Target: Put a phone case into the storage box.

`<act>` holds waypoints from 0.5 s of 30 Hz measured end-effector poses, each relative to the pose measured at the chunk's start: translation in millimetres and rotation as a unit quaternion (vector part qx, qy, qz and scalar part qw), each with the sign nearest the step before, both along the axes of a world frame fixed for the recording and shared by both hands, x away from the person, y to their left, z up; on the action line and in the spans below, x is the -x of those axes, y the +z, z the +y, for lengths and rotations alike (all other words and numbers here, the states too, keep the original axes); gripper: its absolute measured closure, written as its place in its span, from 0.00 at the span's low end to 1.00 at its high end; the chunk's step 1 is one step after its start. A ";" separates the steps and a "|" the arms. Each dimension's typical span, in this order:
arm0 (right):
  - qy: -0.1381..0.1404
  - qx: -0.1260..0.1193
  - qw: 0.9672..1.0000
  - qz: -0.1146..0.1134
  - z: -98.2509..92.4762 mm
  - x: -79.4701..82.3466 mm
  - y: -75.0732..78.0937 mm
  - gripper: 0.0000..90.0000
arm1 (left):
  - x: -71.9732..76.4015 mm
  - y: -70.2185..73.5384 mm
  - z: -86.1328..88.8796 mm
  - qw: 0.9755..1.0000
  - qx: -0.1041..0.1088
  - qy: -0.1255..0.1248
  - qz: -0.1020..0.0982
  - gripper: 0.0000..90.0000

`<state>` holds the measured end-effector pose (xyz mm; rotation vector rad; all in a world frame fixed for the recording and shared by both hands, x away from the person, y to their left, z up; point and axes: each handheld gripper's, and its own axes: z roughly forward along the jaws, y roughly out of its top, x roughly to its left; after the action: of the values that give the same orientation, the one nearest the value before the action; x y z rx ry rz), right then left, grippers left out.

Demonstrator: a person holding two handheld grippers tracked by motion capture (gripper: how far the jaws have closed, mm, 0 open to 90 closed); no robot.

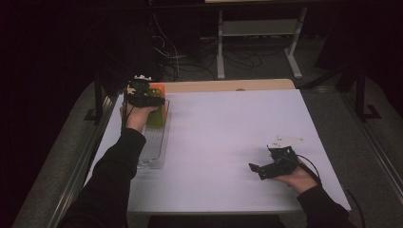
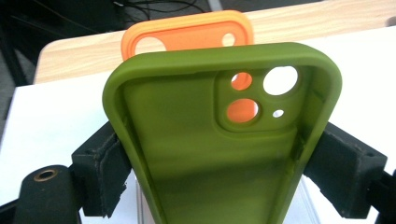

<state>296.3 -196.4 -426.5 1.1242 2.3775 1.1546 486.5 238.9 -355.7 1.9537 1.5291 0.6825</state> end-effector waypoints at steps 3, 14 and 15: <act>0.003 0.005 1.000 -0.004 -0.5 -0.2 -0.1 0.00 | -2.5 -2.9 0.4 1.000 -0.005 0.004 -0.004 0.16; 0.004 0.004 1.000 -0.003 -0.3 0.2 -0.3 0.00 | -8.1 -11.5 0.6 1.000 -0.003 0.012 -0.006 0.15; 0.004 0.005 1.000 -0.002 -0.1 0.3 -0.2 0.00 | -8.6 -12.1 0.6 1.000 0.001 0.014 -0.007 0.15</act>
<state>296.0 -196.5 -426.6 1.1098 2.3840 1.1460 495.2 239.5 -367.8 1.9253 1.5506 0.7055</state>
